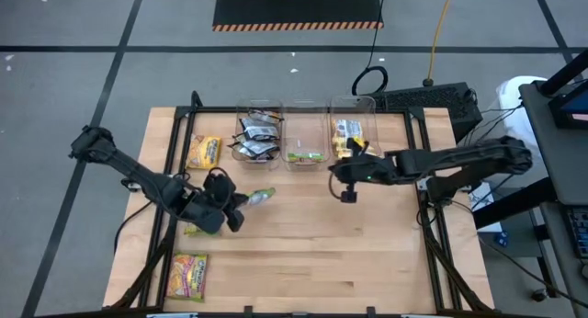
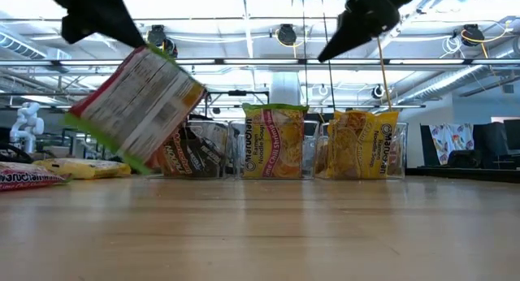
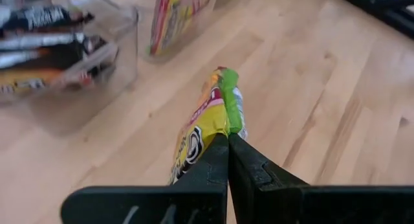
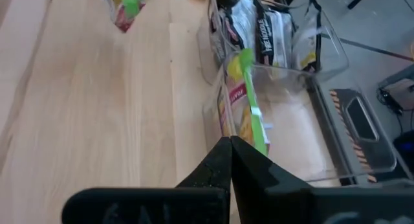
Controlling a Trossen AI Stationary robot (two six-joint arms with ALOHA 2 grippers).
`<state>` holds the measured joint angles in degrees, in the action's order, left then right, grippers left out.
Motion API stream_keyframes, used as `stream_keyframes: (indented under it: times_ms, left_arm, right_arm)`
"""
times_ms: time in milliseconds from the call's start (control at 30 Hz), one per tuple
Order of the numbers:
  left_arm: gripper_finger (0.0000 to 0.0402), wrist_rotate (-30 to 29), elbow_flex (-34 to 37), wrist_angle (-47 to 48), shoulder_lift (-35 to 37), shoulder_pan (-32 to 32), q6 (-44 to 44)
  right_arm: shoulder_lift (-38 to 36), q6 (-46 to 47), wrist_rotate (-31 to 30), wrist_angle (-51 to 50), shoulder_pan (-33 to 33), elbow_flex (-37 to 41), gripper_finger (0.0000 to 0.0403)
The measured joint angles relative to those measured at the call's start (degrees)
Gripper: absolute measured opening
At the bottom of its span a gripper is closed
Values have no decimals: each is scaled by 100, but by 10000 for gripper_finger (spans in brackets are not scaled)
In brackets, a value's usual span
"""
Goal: Sort Maruchan noodles
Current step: Put the green noodle pack into the middle transparent bin
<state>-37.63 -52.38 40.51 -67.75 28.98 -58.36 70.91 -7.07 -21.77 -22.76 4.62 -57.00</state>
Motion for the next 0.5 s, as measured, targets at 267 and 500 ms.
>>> stream_keyframes:
  times_ms: [267, 500]
  left_arm:
    - [0, -13, -453, -11, 0, -450, 827]
    - [0, -15, -915, -41, 0, -913, 1743]
  right_arm:
    - [-579, 295, -73, 589, 0, 941, 0]
    - [-706, 337, -72, 570, -2, 1127, 0]
